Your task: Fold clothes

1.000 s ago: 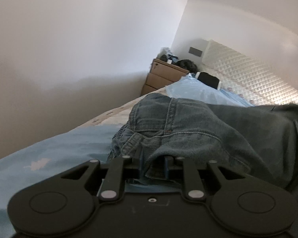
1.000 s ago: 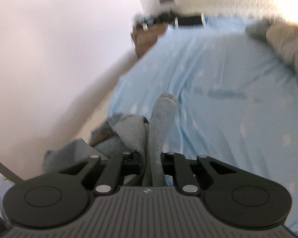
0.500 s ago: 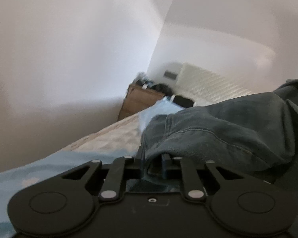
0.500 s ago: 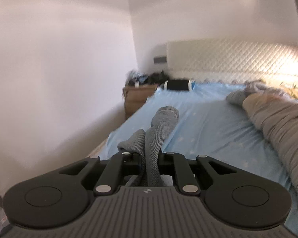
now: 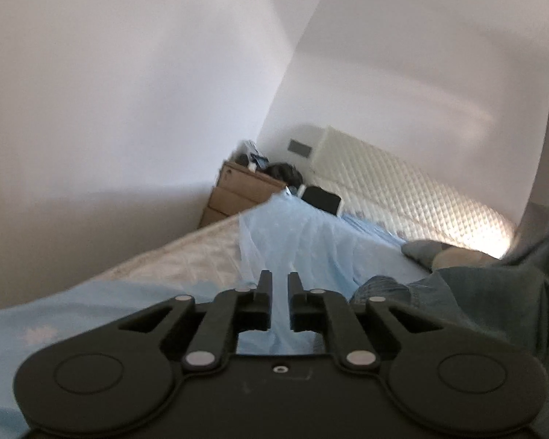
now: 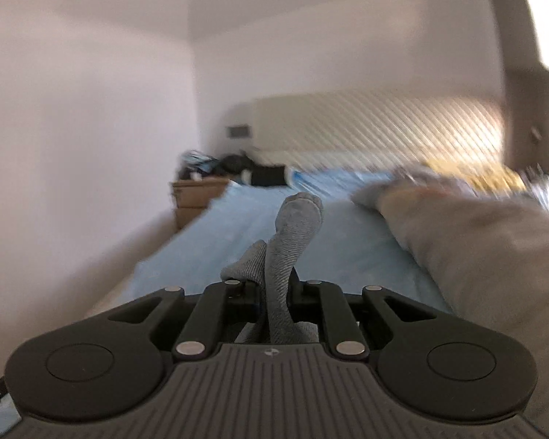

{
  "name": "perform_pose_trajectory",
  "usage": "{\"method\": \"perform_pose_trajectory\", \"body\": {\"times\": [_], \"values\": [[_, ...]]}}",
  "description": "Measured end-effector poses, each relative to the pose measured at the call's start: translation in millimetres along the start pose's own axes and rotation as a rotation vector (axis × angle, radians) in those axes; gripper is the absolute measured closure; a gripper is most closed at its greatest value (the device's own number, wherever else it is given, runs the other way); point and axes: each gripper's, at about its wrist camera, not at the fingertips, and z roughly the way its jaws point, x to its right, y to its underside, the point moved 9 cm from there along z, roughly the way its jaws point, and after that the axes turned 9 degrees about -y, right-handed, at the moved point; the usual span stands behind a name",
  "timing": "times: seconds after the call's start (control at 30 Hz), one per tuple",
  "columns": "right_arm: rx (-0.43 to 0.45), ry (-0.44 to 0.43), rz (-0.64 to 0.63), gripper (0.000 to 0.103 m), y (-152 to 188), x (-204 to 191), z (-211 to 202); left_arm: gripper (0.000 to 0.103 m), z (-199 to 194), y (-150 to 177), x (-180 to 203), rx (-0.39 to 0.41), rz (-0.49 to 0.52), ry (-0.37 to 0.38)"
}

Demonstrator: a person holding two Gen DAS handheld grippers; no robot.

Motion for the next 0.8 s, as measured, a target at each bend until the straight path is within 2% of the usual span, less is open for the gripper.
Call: {"method": "perform_pose_trajectory", "body": {"times": [0.03, 0.1, 0.17, 0.2, 0.27, 0.33, 0.43, 0.53, 0.63, 0.73, 0.8], "values": [[-0.015, 0.035, 0.032, 0.089, 12, 19, 1, 0.083, 2, 1, 1, -0.011, 0.003, 0.004], [-0.058, 0.122, 0.077, 0.086, 39, 54, 4, 0.065, 5, 3, 3, -0.031, 0.009, 0.006], [-0.085, 0.202, 0.095, 0.083, 65, 77, 0, 0.063, 9, 7, 3, -0.052, 0.026, -0.013], [-0.084, 0.232, 0.098, 0.081, 73, 84, -3, 0.056, 11, 8, 3, -0.063, 0.035, -0.022], [-0.002, 0.282, 0.061, 0.046, 78, 82, -20, 0.050, 20, 12, 1, -0.089, 0.056, -0.045], [0.092, 0.307, 0.033, 0.033, 75, 70, -36, 0.050, 30, 16, -4, -0.119, 0.072, -0.074], [0.209, 0.283, 0.007, 0.033, 62, 47, -53, 0.050, 45, 20, -11, -0.186, 0.093, -0.107], [0.304, 0.223, 0.000, 0.031, 54, 11, -69, 0.050, 65, 14, -1, -0.187, 0.209, -0.136], [0.332, 0.112, 0.008, 0.029, 67, -16, -56, 0.050, 97, 11, 11, -0.206, 0.329, -0.147], [0.300, -0.003, -0.003, 0.029, 101, -45, -30, 0.049, 138, 12, 22, -0.203, 0.442, -0.149], [0.183, -0.066, -0.021, 0.032, 118, -59, -9, 0.049, 169, 16, 21, -0.217, 0.462, -0.137]]}}
